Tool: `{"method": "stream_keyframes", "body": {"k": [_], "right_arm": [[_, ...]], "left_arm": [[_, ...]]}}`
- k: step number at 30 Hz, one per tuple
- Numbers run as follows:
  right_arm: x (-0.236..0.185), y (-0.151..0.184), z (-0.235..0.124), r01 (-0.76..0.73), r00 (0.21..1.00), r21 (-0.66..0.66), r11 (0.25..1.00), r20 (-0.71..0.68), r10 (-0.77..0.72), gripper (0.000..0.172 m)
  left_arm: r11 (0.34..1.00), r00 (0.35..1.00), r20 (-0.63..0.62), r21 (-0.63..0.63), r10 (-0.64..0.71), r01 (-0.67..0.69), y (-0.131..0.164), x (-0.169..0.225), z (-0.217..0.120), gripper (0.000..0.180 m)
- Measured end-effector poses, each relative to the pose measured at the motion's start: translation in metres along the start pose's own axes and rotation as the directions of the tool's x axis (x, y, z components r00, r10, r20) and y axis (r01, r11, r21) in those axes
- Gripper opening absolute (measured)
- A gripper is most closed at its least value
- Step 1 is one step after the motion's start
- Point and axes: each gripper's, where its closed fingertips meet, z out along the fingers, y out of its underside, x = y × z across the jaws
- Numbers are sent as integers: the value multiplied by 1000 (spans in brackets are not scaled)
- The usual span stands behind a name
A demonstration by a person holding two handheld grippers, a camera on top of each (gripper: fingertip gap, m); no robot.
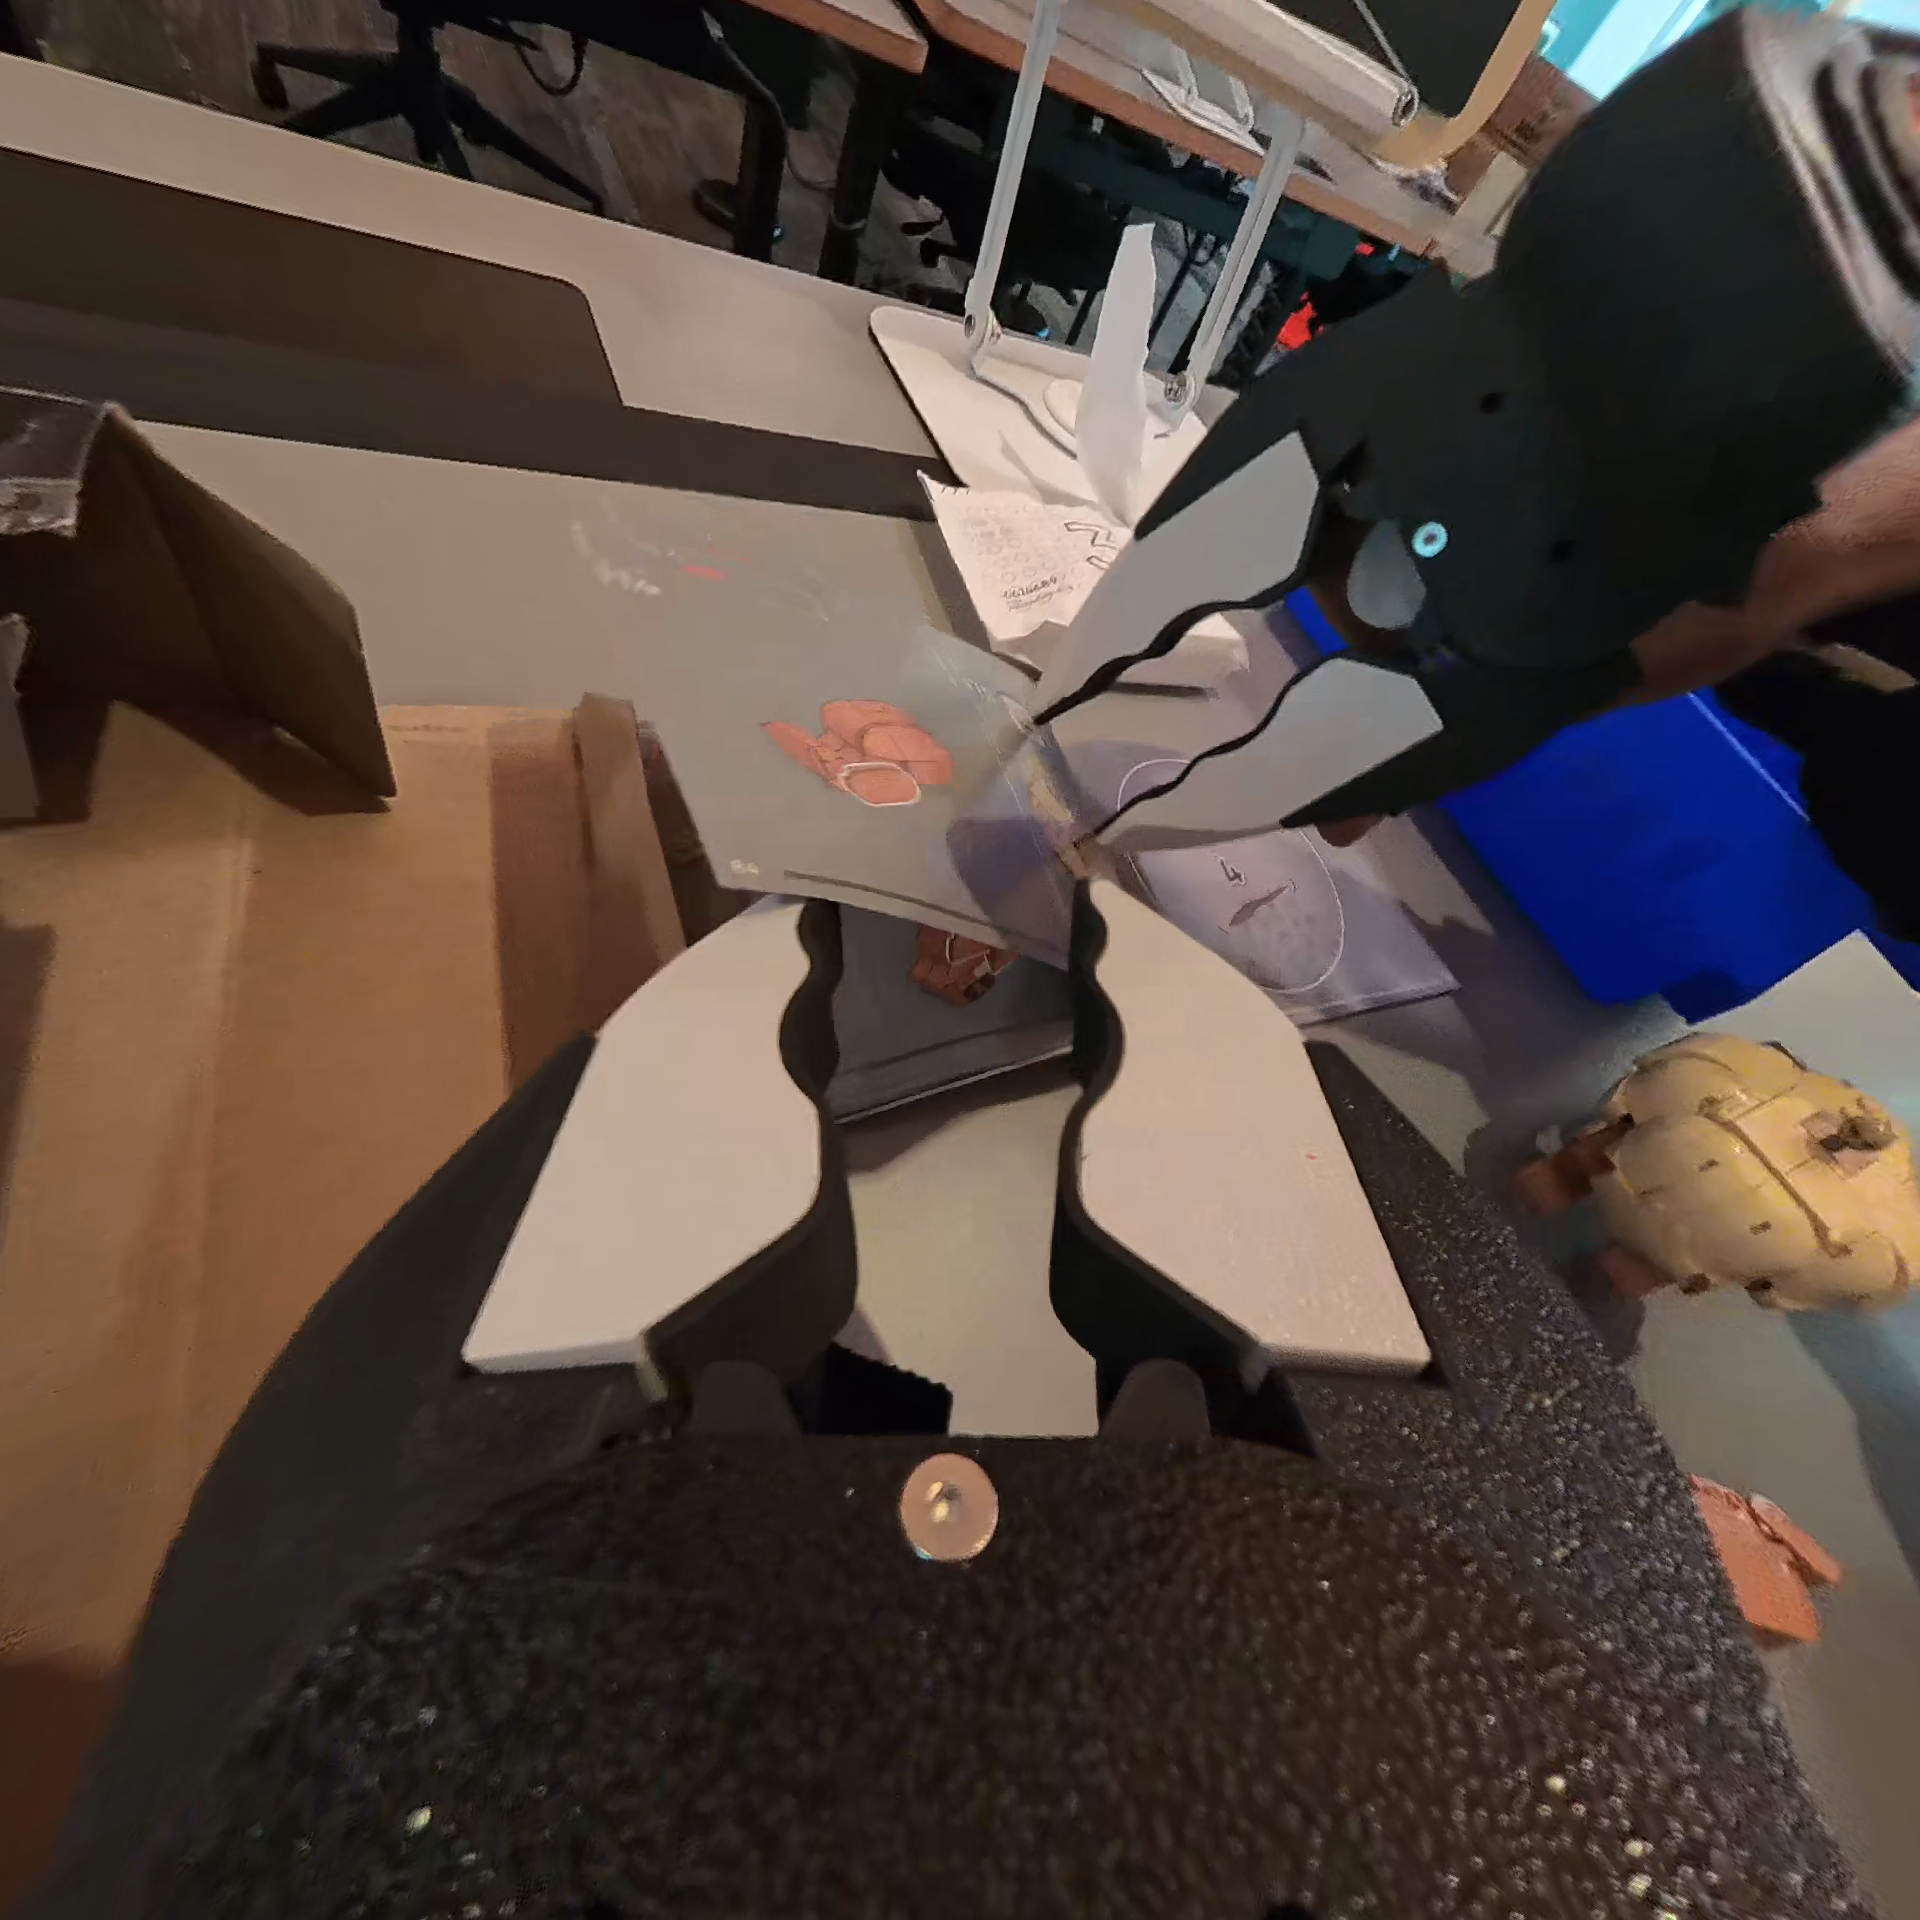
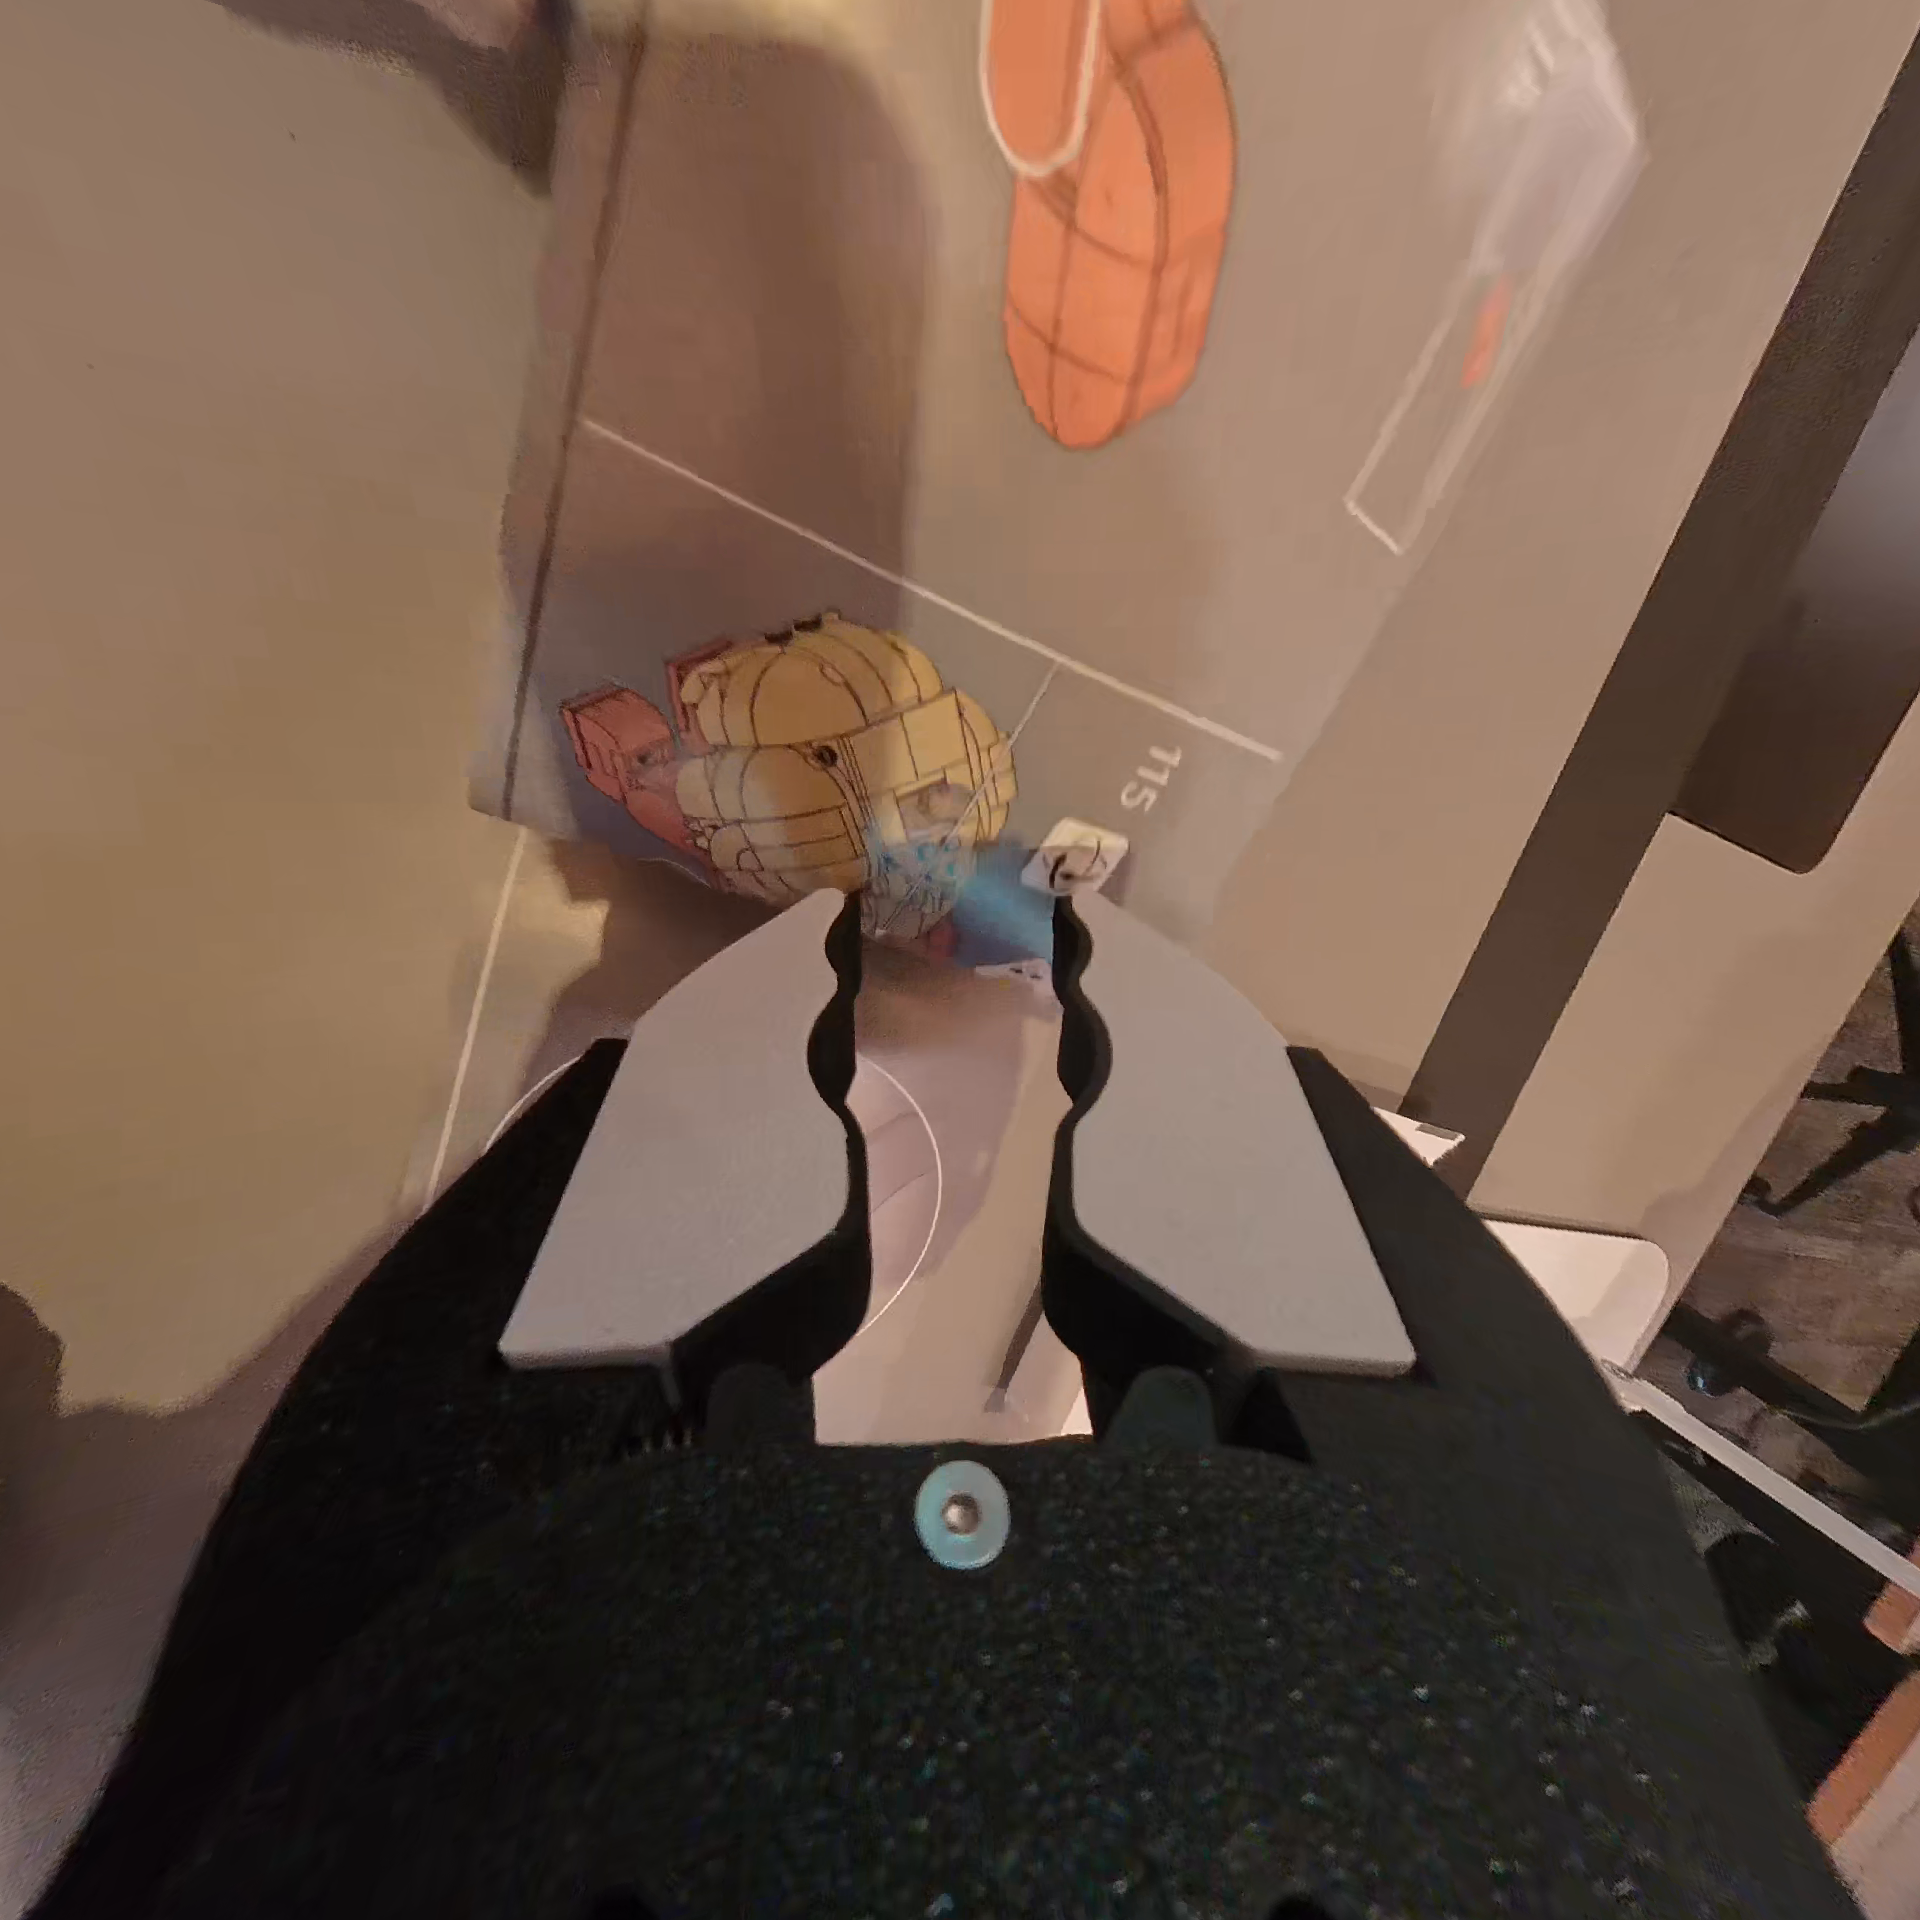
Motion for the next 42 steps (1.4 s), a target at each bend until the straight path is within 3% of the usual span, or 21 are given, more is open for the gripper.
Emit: {"method": "stream_keyframes", "body": {"k": [12,15,18,22,24,26,30,32,39,42], "right_arm": [[-4,5,4,3,999,48,999,37,-5,35],[-5,5,2,13,999,51,999,42,-15,35],[-5,4,-4,26,999,60,998,42,-28,35],[2,6,-14,31,999,63,998,23,-33,36],[7,9,-19,18,1000,64,998,7,-18,36],[12,13,-24,-5,1000,69,998,-15,6,36],[17,22,-26,-65,997,88,994,-38,68,36],[15,24,-24,-83,996,93,992,-26,86,36],[-4,15,-22,-30,999,139,990,21,27,41],[-9,12,-20,-25,999,160,987,35,19,42]], "left_arm": [[998,997,-45,26,64,-63,11,15,-50,55],[983,984,-4,42,181,-180,3,14,-73,55],[916,909,110,-37,402,-400,-1,-7,-100,56],[717,713,104,-202,693,-667,4,-30,-120,58],[623,628,87,-286,773,-728,10,-41,-121,59],[592,616,65,-370,785,-716,19,-42,-115,60],[644,695,35,-413,718,-644,43,-18,-85,55],[646,698,71,-456,712,-612,53,-18,-68,54],[612,695,160,-635,701,-471,80,-49,-38,47],[613,688,184,-648,702,-452,83,-61,-34,33]]}}
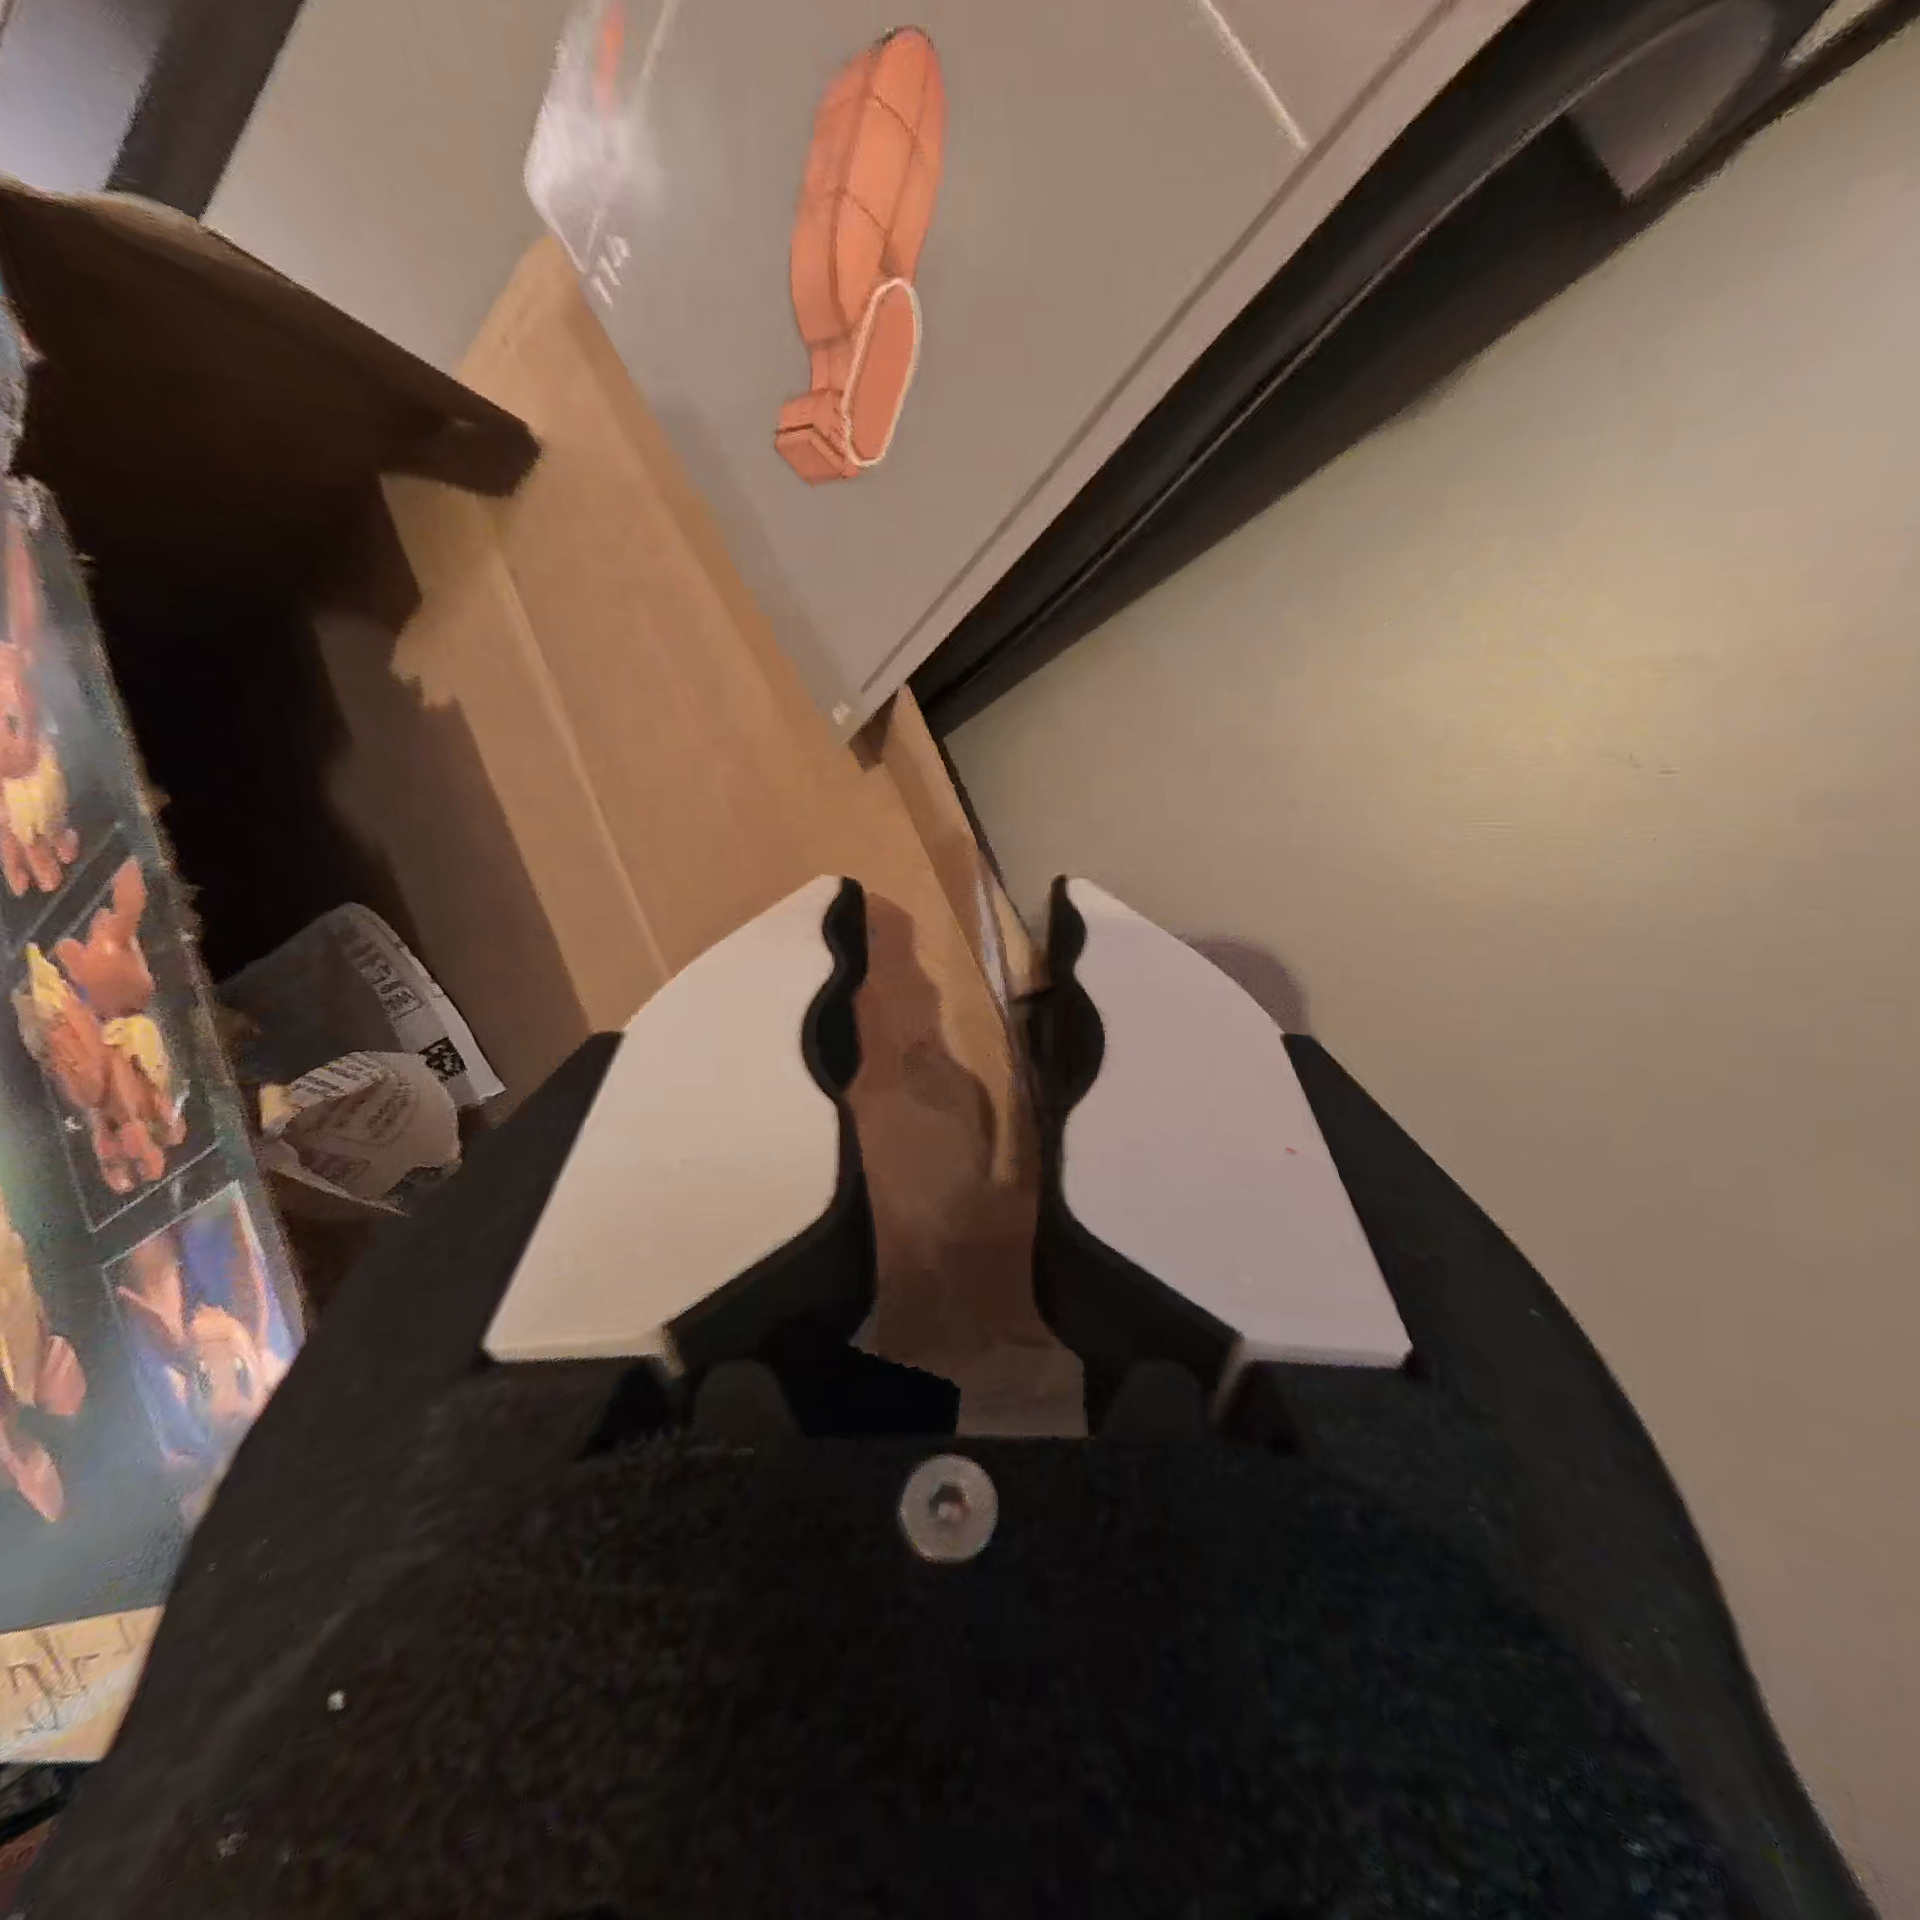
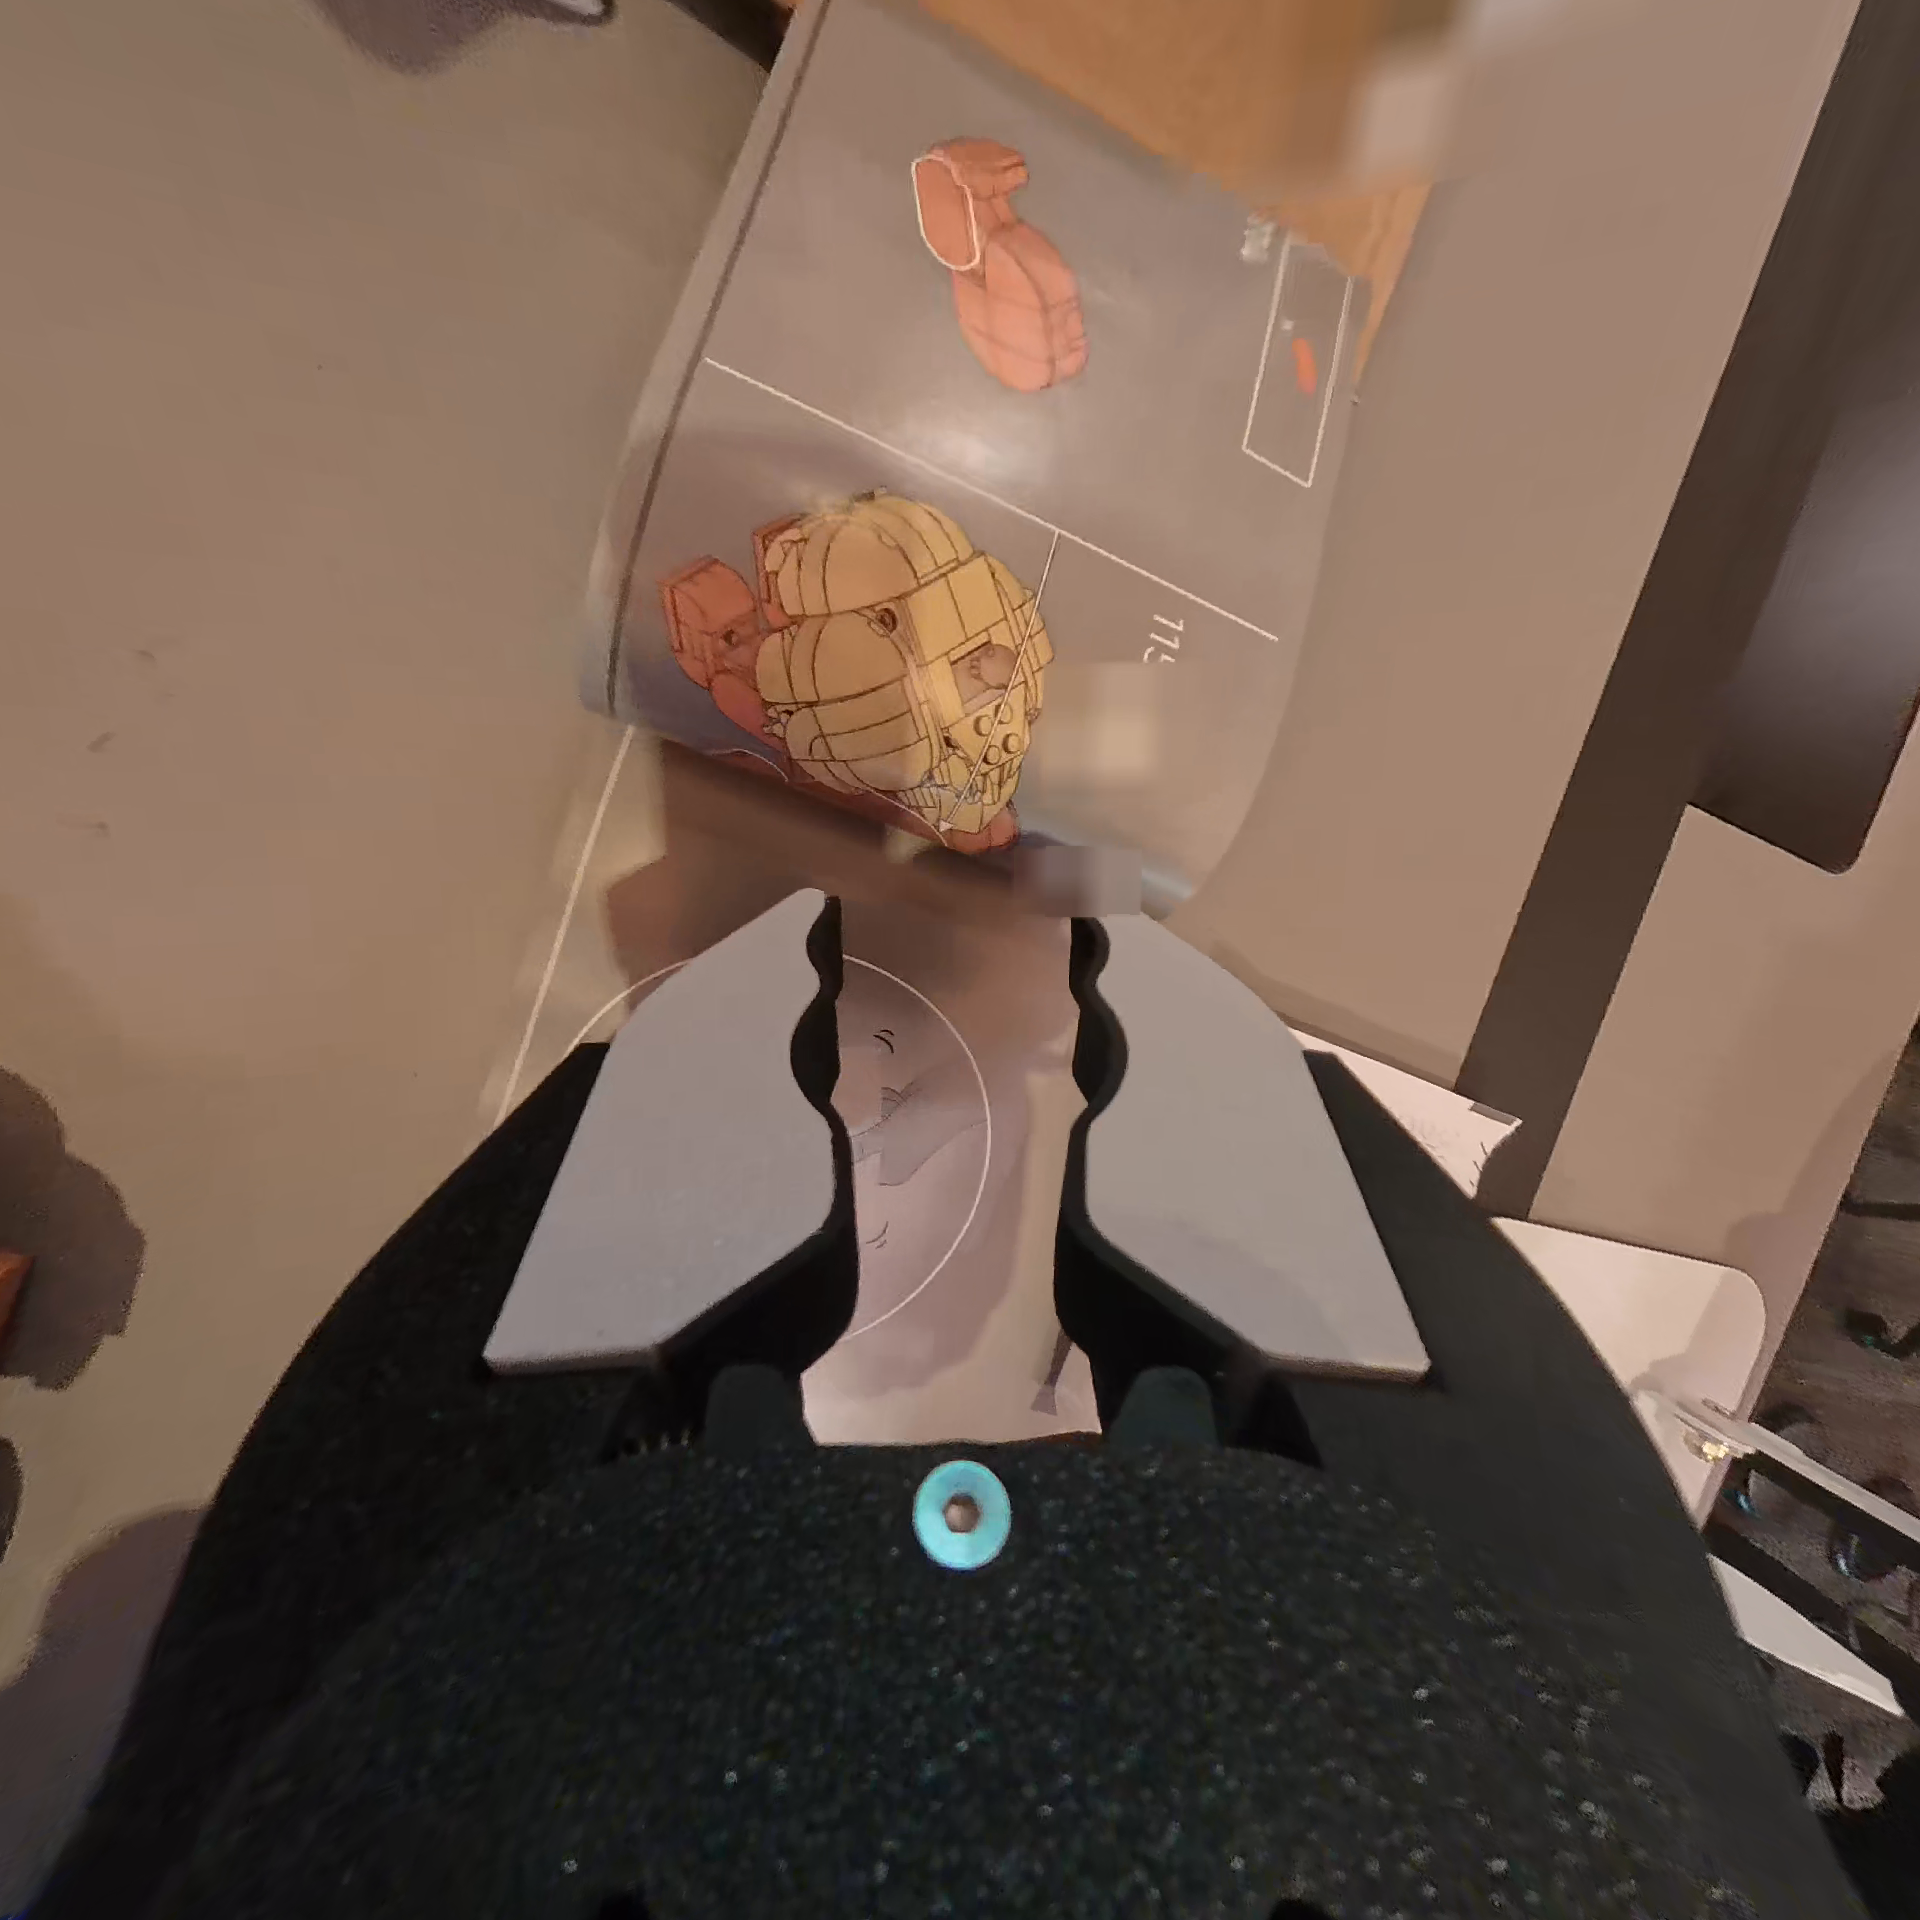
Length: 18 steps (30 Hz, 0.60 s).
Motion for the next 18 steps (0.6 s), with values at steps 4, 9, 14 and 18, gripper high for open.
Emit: {"method": "stream_keyframes", "body": {"k": [4,9,14,18], "right_arm": [[-1,2,2,1,1000,-2,1000,5,-1,44],[-3,3,0,4,1000,1,1000,8,-4,45],[-4,8,2,7,1000,-13,1000,23,-7,46],[-7,10,5,22,999,-27,999,39,-21,46]], "left_arm": [[1000,1000,13,-3,8,-8,2,-1,5,11],[999,996,69,8,-48,48,7,-18,1,5],[993,989,97,21,-115,114,15,-36,-7,4],[988,982,109,36,-156,153,19,-46,-12,3]]}}
